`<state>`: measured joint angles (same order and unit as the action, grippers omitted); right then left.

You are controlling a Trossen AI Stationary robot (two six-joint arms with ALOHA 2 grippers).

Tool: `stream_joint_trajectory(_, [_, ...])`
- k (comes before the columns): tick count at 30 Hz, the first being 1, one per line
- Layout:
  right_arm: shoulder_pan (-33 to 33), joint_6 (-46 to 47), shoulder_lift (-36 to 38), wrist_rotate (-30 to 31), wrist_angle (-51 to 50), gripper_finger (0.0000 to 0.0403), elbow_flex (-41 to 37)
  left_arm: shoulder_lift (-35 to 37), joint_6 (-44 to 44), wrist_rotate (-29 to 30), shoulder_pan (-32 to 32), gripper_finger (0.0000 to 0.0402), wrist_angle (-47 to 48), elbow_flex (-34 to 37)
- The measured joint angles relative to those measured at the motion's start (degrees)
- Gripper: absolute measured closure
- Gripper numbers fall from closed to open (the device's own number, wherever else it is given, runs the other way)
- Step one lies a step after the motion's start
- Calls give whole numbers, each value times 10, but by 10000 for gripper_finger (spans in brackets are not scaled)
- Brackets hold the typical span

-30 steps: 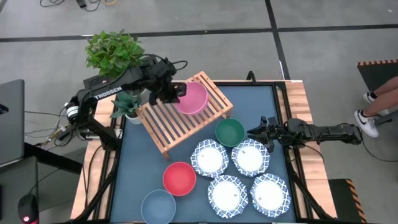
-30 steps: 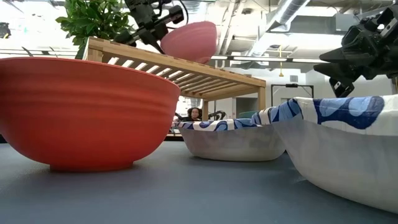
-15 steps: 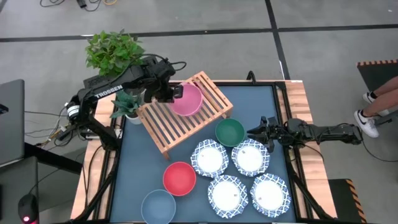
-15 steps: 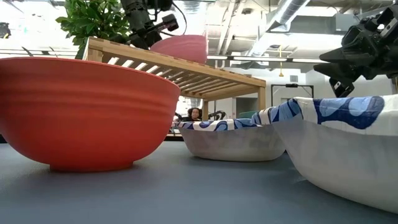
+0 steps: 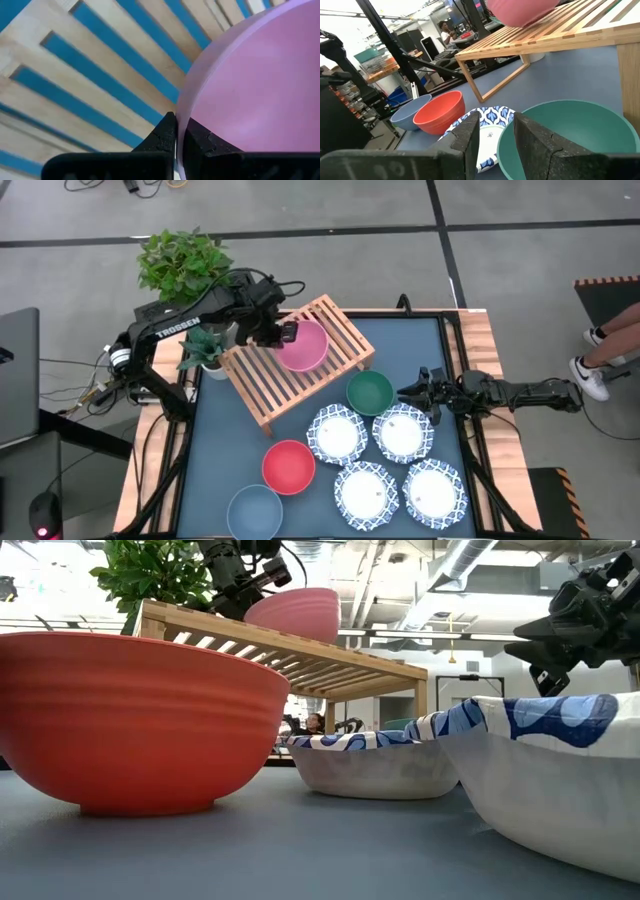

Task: Place and stack bowls onto a shelf
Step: Put the pink bowl on the shelf

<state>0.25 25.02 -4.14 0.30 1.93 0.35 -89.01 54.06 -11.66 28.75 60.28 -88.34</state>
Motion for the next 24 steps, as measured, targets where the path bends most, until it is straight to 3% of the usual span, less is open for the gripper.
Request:
stream_joint_trajectory(5, [0, 0, 0, 0, 0, 259, 0, 0, -26, 2, -2, 379, -29, 0])
stream_joint_trajectory(14, [0, 0, 0, 0, 1, 259, 0, 0, -41, 2, -2, 285, -53, 0])
stream_joint_trajectory(24, [0, 0, 0, 0, 1, 259, 0, 1, -94, -50, -2, 218, -82, 0])
